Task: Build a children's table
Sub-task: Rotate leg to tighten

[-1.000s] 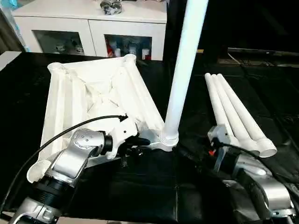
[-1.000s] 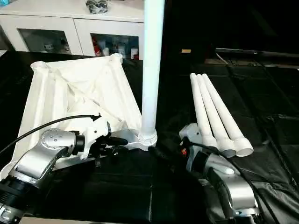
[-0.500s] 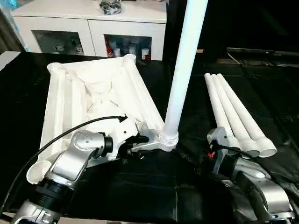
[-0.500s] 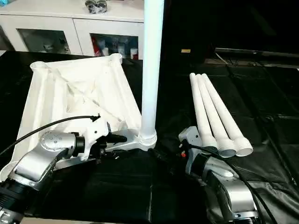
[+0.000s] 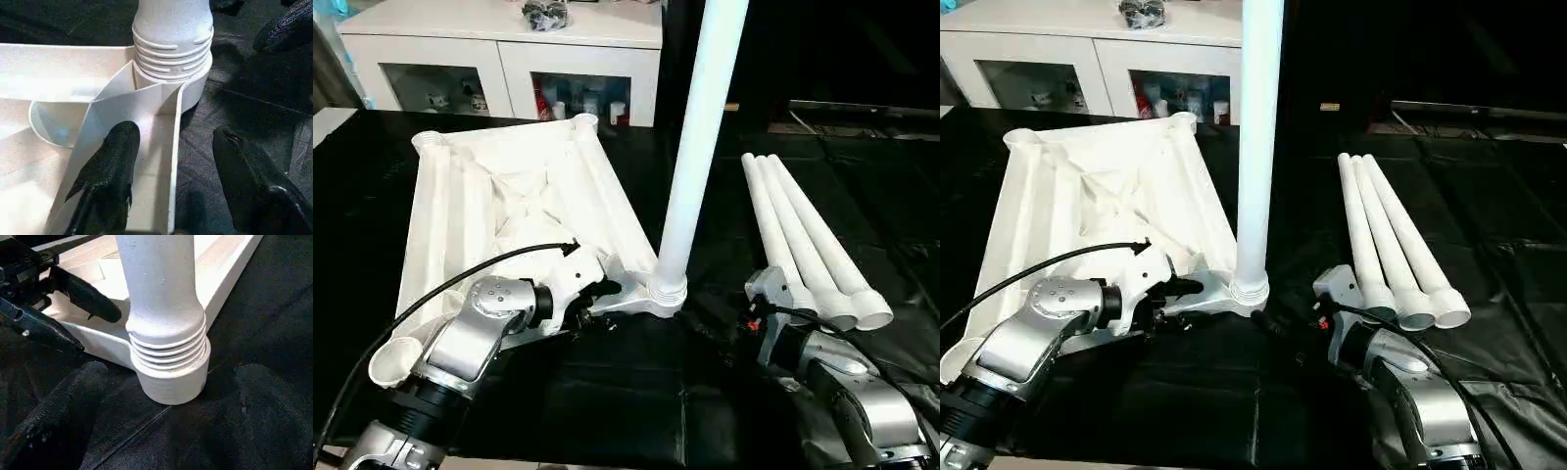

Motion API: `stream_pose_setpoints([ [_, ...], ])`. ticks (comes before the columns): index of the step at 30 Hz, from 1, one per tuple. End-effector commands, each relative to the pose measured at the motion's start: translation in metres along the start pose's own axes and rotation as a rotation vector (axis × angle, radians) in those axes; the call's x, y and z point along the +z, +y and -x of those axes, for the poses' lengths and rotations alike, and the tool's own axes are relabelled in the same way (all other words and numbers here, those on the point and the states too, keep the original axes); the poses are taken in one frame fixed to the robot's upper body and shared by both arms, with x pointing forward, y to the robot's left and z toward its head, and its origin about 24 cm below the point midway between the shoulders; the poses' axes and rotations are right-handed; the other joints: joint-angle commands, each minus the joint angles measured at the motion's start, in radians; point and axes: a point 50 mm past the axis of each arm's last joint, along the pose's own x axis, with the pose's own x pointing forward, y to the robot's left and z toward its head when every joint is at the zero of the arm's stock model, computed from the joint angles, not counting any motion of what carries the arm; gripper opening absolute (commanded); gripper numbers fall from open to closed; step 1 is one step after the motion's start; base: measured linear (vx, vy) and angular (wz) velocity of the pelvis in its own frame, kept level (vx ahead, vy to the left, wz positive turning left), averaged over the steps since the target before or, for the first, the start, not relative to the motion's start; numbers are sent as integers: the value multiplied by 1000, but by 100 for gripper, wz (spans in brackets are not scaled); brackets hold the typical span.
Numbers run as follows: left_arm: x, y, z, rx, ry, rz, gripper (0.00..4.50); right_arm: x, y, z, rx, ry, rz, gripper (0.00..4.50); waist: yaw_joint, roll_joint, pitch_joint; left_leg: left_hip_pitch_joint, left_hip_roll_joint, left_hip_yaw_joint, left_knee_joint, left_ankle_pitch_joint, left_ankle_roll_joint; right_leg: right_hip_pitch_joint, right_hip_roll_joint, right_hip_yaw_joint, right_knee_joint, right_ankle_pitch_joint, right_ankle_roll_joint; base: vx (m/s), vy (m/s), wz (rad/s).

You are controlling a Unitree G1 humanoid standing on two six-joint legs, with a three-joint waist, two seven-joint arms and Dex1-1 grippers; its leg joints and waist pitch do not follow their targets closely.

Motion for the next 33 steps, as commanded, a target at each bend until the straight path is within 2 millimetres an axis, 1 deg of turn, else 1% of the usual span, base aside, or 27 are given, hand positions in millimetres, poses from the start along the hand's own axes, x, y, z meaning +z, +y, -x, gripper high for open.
stream_pose_setpoints([
  [1, 1, 2, 0, 5, 7, -4, 254, 4, 2, 0, 3, -11, 29, 450, 1, 1, -59, 3, 72, -36, -66, -98, 60, 51, -110, 75, -79, -135, -160, 0, 0, 0],
  [3, 1, 2, 0, 4, 8, -3, 223, 4, 2, 0, 3, -10, 30, 450, 1, 2, -58, 3, 72, -36, -66, -101, 60, 51, -111, 75, -80, -135, -161, 0, 0, 0],
  [6, 1, 3, 0, 6, 11, -2, 213, 3, 2, 0, 3, -8, 31, 450, 1, 2, -59, 4, 73, -37, -66, -97, 61, 51, -110, 75, -78, -126, -162, 0, 0, 0],
  [7, 0, 3, 0, 8, 13, -3, 188, 3, 2, 0, 3, -8, 32, 450, 1, 2, -58, 4, 72, -37, -66, -100, 61, 51, -110, 75, -79, -128, -164, 0, 0, 0],
  [12, -3, 5, -1, 31, 40, -17, 188, 2, 2, 0, 1, -4, 36, 450, 1, 3, -59, 4, 72, -37, -66, -100, 61, 51, -110, 75, -79, -128, -160, 0, 0, 0],
  [15, -4, 4, -1, 8, 48, 2, 188, 2, 2, 0, -1, 0, 41, 450, 2, 4, -60, 4, 73, -38, -66, -96, 59, 52, -111, 75, -76, -116, -164, 0, 0, 0],
  [16, -4, 4, -1, 6, 49, 3, 188, 1, 2, 0, -2, 1, 43, 450, 1, 2, -60, 3, 72, -37, -65, -95, 61, 52, -110, 75, -77, -111, -166, 0, 0, 0],
  [17, -4, 4, -1, 7, 51, 7, 168, 1, 2, 0, -3, 3, 45, 450, 1, 2, -59, 3, 72, -37, -65, -95, 61, 53, -111, 75, -76, -110, -167, 0, 0, 0],
  [18, -5, 4, -1, 7, 53, 11, 168, 1, 2, 0, -2, 4, 47, 450, 1, 3, -59, 3, 72, -37, -65, -96, 61, 52, -111, 75, -77, -114, -168, 0, 0, 0],
  [21, -6, 5, -1, 13, 63, 19, 149, 1, 2, 0, 2, 11, 51, 450, 1, 3, -59, 3, 73, -38, -66, -99, 59, 53, -111, 75, -77, -119, -168, 0, 0, 0],
  [22, -6, 6, -1, 15, 66, 20, 140, 1, 2, 0, 5, 17, 57, 450, 1, 2, -58, 3, 72, -37, -66, -103, 59, 53, -111, 75, -78, -126, -167, 0, 0, 0],
  [23, -6, 6, -1, 15, 66, 20, 129, 1, 2, 0, 6, 20, 62, 450, 1, 3, -58, 4, 72, -37, -66, -104, 59, 53, -112, 75, -79, -132, -166, 0, 0, 0],
  [27, -7, 7, -1, 16, 75, 24, 91, 0, 2, 1, 10, 26, 67, 450, 1, 2, -59, 4, 71, -36, -64, -98, 62, 52, -110, 75, -78, -120, -166, 0, 0, 0],
  [28, -7, 8, 0, 17, 80, 24, 91, 0, 2, 1, 10, 27, 68, 450, 2, 2, -59, 4, 71, -36, -64, -99, 62, 53, -111, 75, -79, -123, -166, 0, 0, 0],
  [29, -7, 8, 0, 17, 88, 22, 82, 0, 2, 1, 9, 27, 70, 450, 2, 3, -58, 3, 71, -37, -65, -100, 62, 53, -111, 75, -79, -128, -165, 0, 0, 0],
  [31, -8, 9, 0, 16, 96, 21, 52, 0, 2, 1, 9, 27, 71, 450, 1, 3, -59, 3, 71, -37, -65, -101, 61, 53, -110, 74, -79, -132, -164, 0, 0, 0],
  [33, -8, 8, 0, 10, 107, 15, 44, 0, 2, 1, 9, 27, 72, 450, 1, 3, -57, 4, 72, -37, -66, -109, 59, 51, -111, 75, -81, -144, -162, 0, 0, 0],
])
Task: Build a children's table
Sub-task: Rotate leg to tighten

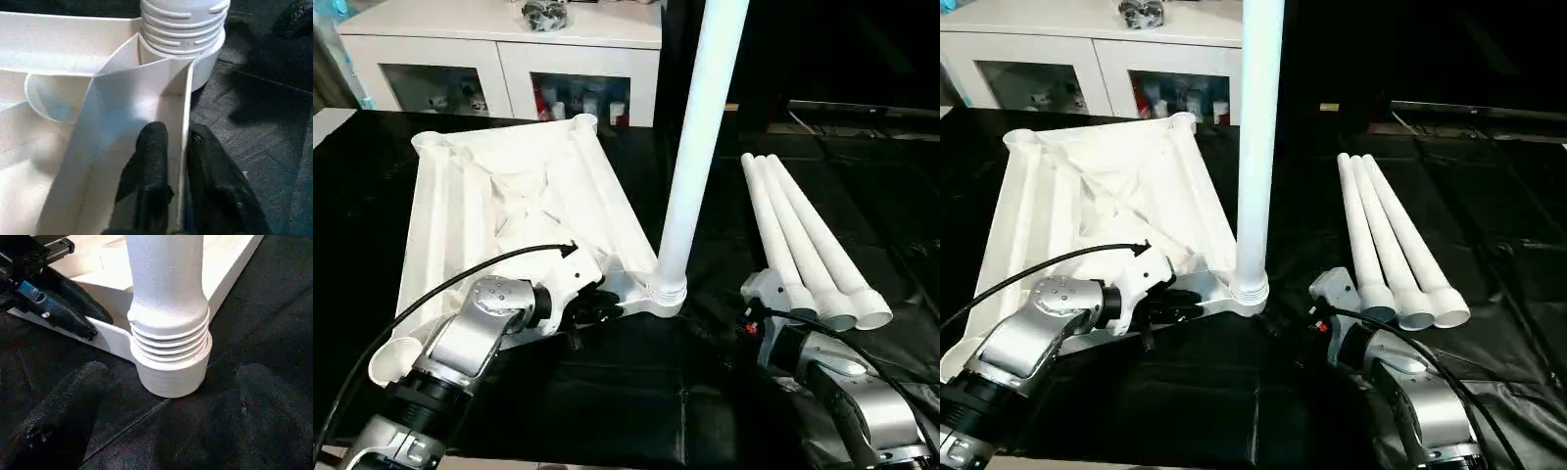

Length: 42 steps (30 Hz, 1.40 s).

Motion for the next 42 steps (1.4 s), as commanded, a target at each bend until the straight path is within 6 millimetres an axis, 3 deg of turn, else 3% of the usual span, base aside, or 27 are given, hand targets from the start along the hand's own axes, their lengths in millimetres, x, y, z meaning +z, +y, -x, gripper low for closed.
stream_pose_setpoints([
  [1, -1, 4, 2, 12, 42, -12, 22, 1, 2, 1, 8, 1, 18, 450, 1, 3, -57, 4, 72, -38, -67, -111, 58, 51, -111, 75, -81, -148, -162, 0, 0, 0],
  [4, -1, 4, 2, 8, 45, -13, 3, 1, 2, 1, 8, 1, 19, 450, 1, 3, -57, 4, 72, -38, -67, -115, 56, 51, -112, 75, -84, -165, -158, 0, 0, 0],
  [20, 1, 1, 5, -77, 51, -65, 3, 3, 1, 0, 28, 1, 14, 450, -2, 1, -59, 3, 72, -37, -66, -100, 61, 52, -111, 75, -79, -131, -168, 0, 0, 0],
  [27, 0, -6, 9, -207, 58, -141, 3, 10, 1, 0, 97, -3, 22, 450, 4, 4, -58, 10, 75, -36, -67, -112, 60, 46, -111, 76, -78, -141, -170, 0, 0, 0],
  [34, -1, -9, 11, -319, 78, -201, 3, 18, 2, -3, 231, 37, 86, 450, 14, 1, -60, 6, 74, -36, -66, -98, 57, 51, -114, 77, -74, -131, -165, 0, 0, 0],
  [42, -1, -13, 8, -388, 95, -250, 3, 22, 1, -13, 306, 81, 152, 450, 23, 2, -61, 9, 76, -34, -66, -94, 51, 48, -114, 76, -71, -116, -179, 0, 0, 0],
])
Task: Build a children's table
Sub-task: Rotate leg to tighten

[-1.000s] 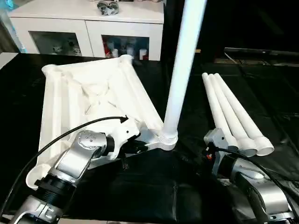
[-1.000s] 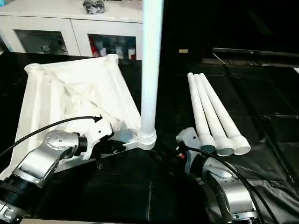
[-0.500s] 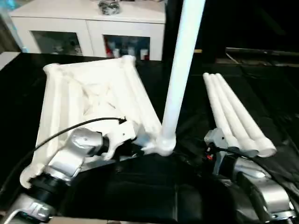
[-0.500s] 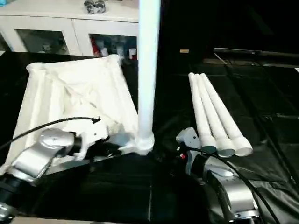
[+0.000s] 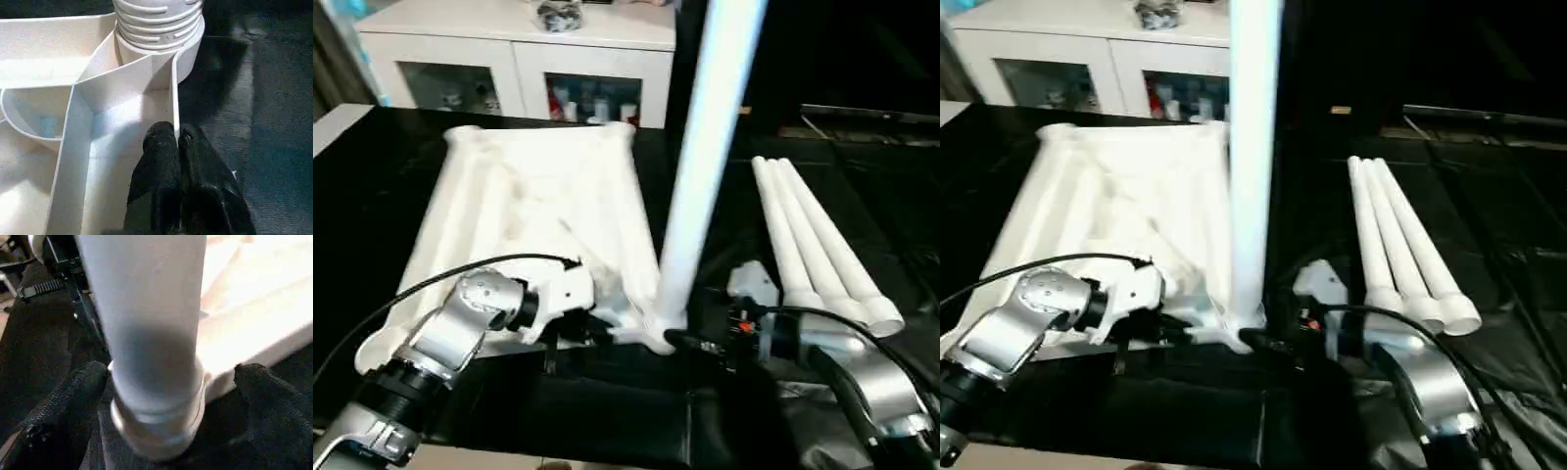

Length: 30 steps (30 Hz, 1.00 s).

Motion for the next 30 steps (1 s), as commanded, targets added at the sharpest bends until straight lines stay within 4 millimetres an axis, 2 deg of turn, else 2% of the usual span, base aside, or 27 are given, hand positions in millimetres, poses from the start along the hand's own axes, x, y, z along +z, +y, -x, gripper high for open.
stream_pose_setpoints([
  [1, 3, -4, -8, -81, 23, -41, 3, 1, -3, -1, 6, 16, 23, 450, -5, 3, -61, 9, 77, -35, -67, -93, 51, 47, -114, 77, -71, -117, -178, 0, 0, 0],
  [2, 3, -5, -9, -90, 23, -48, 3, 3, -4, -3, 22, 17, 23, 450, -5, 2, -61, 8, 77, -35, -68, -94, 51, 48, -114, 76, -71, -119, -178, 0, 0, 0],
  [4, 4, -5, -9, -98, 23, -54, 0, 4, -5, -5, 42, 17, 22, 413, -5, 2, -62, 9, 77, -35, -66, -94, 50, 49, -115, 77, -71, -119, -178, 0, 0, 0],
  [5, 4, -4, -10, -102, 24, -60, 0, 5, -5, -5, 63, 24, 25, 413, -6, 1, -62, 8, 76, -35, -66, -94, 52, 49, -114, 76, -70, -116, -180, 0, 0, 0],
  [8, 4, -4, -10, -104, 24, -62, 0, 4, -5, -6, 86, 35, 26, 374, -5, -1, -63, 7, 77, -34, -65, -79, 59, 49, -113, 76, -66, -94, -182, 0, 0, 0],
  [12, 3, -4, -10, -104, 28, -66, 0, 2, -5, -5, 107, 54, 24, 363, -2, 0, -63, 7, 76, -34, -64, -81, 58, 50, -114, 75, -67, -96, -185, 0, 0, 0],
  [13, 3, -4, -10, -103, 29, -66, 0, 1, -6, -4, 113, 60, 24, 333, -2, 0, -63, 6, 76, -34, -64, -84, 57, 50, -114, 76, -68, -102, -183, 0, 0, 0],
  [16, 2, -3, -9, -103, 31, -67, 0, 1, -6, -5, 120, 64, 24, 322, -2, 0, -62, 7, 77, -34, -65, -93, 55, 49, -114, 75, -69, -123, -177, 0, 0, 0],
  [19, 2, -3, -9, -101, 33, -67, 0, 0, -6, -5, 128, 71, 28, 288, -1, -1, -63, 6, 77, -35, -65, -85, 56, 49, -114, 75, -68, -113, -178, 0, 0, 0],
  [30, 1, -1, -11, -72, 21, -34, 0, -2, -3, -9, 144, 53, 9, 275, -2, 1, -63, 7, 77, -34, -65, -89, 54, 49, -113, 75, -68, -114, -181, 0, 0, 0],
])
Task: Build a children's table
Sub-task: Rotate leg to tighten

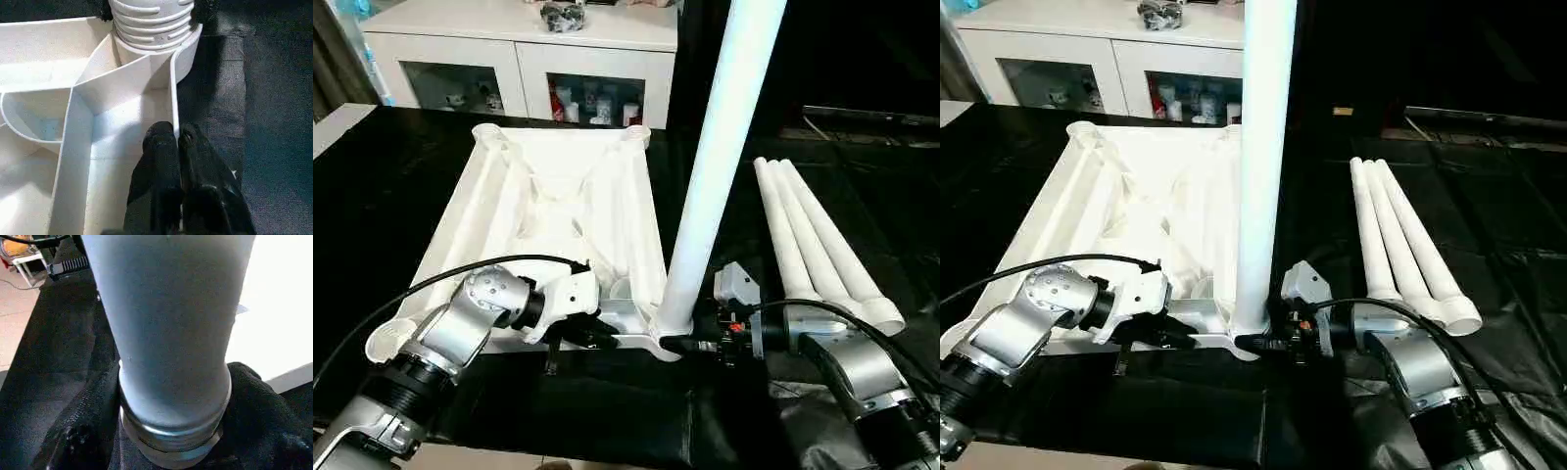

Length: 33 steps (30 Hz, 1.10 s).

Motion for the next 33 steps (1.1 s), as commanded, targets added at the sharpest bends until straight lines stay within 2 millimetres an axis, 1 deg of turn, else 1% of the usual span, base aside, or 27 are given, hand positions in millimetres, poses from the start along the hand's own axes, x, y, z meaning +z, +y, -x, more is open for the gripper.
stream_pose_setpoints([
  [1, 1, -1, -9, -29, 18, 9, 0, 1, 2, -4, 17, -17, -1, 275, -3, 1, -63, 7, 77, -35, -65, -91, 53, 49, -114, 75, -70, -118, -181, 0, 0, 0],
  [3, 1, 1, -9, -3, 15, 21, 0, 2, 3, -4, 14, -30, -6, 275, -3, 1, -61, 7, 77, -34, -66, -98, 51, 48, -114, 75, -73, -131, -182, 0, 0, 0],
  [4, 3, 6, -11, 52, -12, 58, 0, 1, 3, -7, -20, -57, -19, 275, -3, 3, -60, 9, 76, -33, -66, -112, 47, 46, -114, 75, -78, -154, -179, 0, 0, 0],
  [5, 4, 7, -11, 65, -21, 66, 0, 1, 3, -8, -30, -63, -22, 275, -4, 2, -58, 11, 77, -33, -67, -121, 44, 45, -115, 76, -80, -169, -178, 0, 0, 0],
  [6, 6, 9, -12, 85, -35, 78, 0, 1, 3, -9, -46, -73, -26, 275, -4, 1, -55, 16, 77, -32, -69, -143, 36, 43, -116, 76, -86, -208, -174, 0, 0, 0],
  [7, 10, 13, -14, 131, -65, 108, 0, 0, 3, -14, -92, -89, -46, 275, -7, 1, -53, 15, 76, -35, -71, -162, 25, 46, -117, 75, -89, -255, -166, 0, 0, 0],
  [8, 14, 15, -17, 169, -88, 133, 0, -1, 2, -18, -138, -102, -67, 275, -8, 2, -52, 16, 77, -35, -73, -168, 20, 45, -119, 75, -92, -273, -163, 0, 0, 0],
  [9, 19, 17, -21, 203, -115, 164, 0, -2, 3, -25, -183, -118, -99, 275, -10, 0, -53, 17, 77, -37, -73, -177, 11, 45, -120, 74, -96, -300, -152, 0, 0, 0],
  [10, 21, 17, -23, 217, -129, 181, 0, -3, 3, -28, -201, -128, -119, 274, -12, -1, -56, 14, 76, -40, -74, -164, 9, 48, -121, 73, -93, -295, -148, 0, 0, 0],
  [11, 24, 18, -26, 233, -144, 198, 0, -3, 3, -33, -236, -136, -144, 274, -15, -2, -56, 12, 76, -40, -76, -157, 8, 49, -119, 73, -91, -285, -147, 0, 0, 0],
  [12, 28, 18, -29, 256, -157, 216, 0, -3, 1, -40, -288, -149, -177, 274, -22, -1, -55, 11, 77, -40, -76, -153, 6, 47, -118, 74, -89, -269, -150, 0, 0, 0],
  [14, 33, 18, -35, 288, -181, 247, 0, -2, 1, -50, -339, -165, -216, 274, -29, -2, -57, 8, 72, -40, -73, -145, 13, 50, -120, 74, -91, -261, -152, 0, 0, 0],
  [15, 35, 18, -36, 297, -186, 256, 0, -2, 0, -53, -357, -168, -224, 274, -34, -1, -56, 5, 73, -39, -73, -137, 15, 49, -119, 74, -89, -252, -154, 0, 0, 0],
  [16, 38, 19, -40, 319, -195, 273, 0, 0, -2, -59, -404, -176, -247, 274, -36, -1, -57, 6, 71, -40, -72, -132, 18, 49, -118, 73, -91, -255, -151, 0, 0, 0],
  [17, 40, 19, -42, 333, -199, 282, 0, 1, -4, -63, -436, -179, -263, 274, -38, -1, -58, 6, 71, -39, -72, -125, 19, 49, -117, 74, -90, -243, -154, 0, 0, 0],
  [18, 45, 19, -46, 365, -211, 300, 0, 4, -8, -71, -505, -178, -290, 274, -44, 1, -58, 4, 72, -40, -73, -112, 18, 48, -116, 74, -86, -219, -163, 0, 0, 0],
  [19, 48, 19, -49, 378, -215, 306, 0, 7, -9, -76, -522, -180, -297, 274, -51, -1, -57, 5, 70, -40, -73, -114, 14, 49, -116, 73, -87, -217, -168, 0, 0, 0],
  [21, 49, 19, -50, 381, -212, 307, 0, 9, -7, -79, -495, -195, -308, 274, -52, 0, -60, 4, 69, -40, -70, -101, 21, 53, -117, 75, -84, -189, -172, 0, 0, 0],
  [22, 50, 19, -50, 379, -211, 299, 0, 11, -5, -80, -473, -200, -298, 309, -51, 2, -60, 5, 70, -37, -69, -89, 39, 51, -113, 77, -81, -142, -176, 0, 0, 0],
  [24, 50, 19, -50, 377, -207, 285, 0, 12, -3, -82, -458, -197, -281, 344, -52, 2, -59, 4, 70, -37, -70, -88, 46, 51, -113, 76, -80, -124, -179, 0, 0, 0],
  [26, 48, 18, -48, 376, -194, 274, 0, 11, -3, -80, -457, -193, -271, 350, -53, 2, -57, 5, 71, -38, -72, -107, 45, 51, -115, 76, -83, -149, -177, 0, 0, 0],
  [27, 46, 18, -47, 375, -188, 268, 0, 10, -3, -79, -458, -191, -266, 365, -53, 2, -56, 5, 71, -38, -73, -112, 43, 51, -115, 76, -85, -161, -175, 0, 0, 0],
  [28, 43, 19, -45, 376, -173, 261, 0, 8, -4, -75, -468, -188, -255, 380, -53, 5, -55, 7, 71, -38, -74, -133, 36, 49, -115, 76, -90, -197, -165, 0, 0, 0],
  [29, 40, 19, -43, 378, -164, 259, 0, 7, -5, -72, -479, -187, -250, 389, -53, 4, -55, 7, 70, -37, -73, -137, 34, 49, -115, 77, -91, -203, -162, 0, 0, 0],
  [31, 36, 20, -40, 383, -151, 255, 0, 4, -8, -66, -493, -186, -244, 401, -53, 6, -56, 7, 72, -39, -75, -131, 32, 50, -114, 77, -87, -187, -163, 0, 0, 0],
  [33, 32, 20, -36, 381, -141, 244, 0, 2, -9, -56, -487, -191, -236, 429, -54, 5, -56, 7, 73, -39, -75, -127, 32, 51, -114, 77, -85, -172, -167, 0, 0, 0],
])
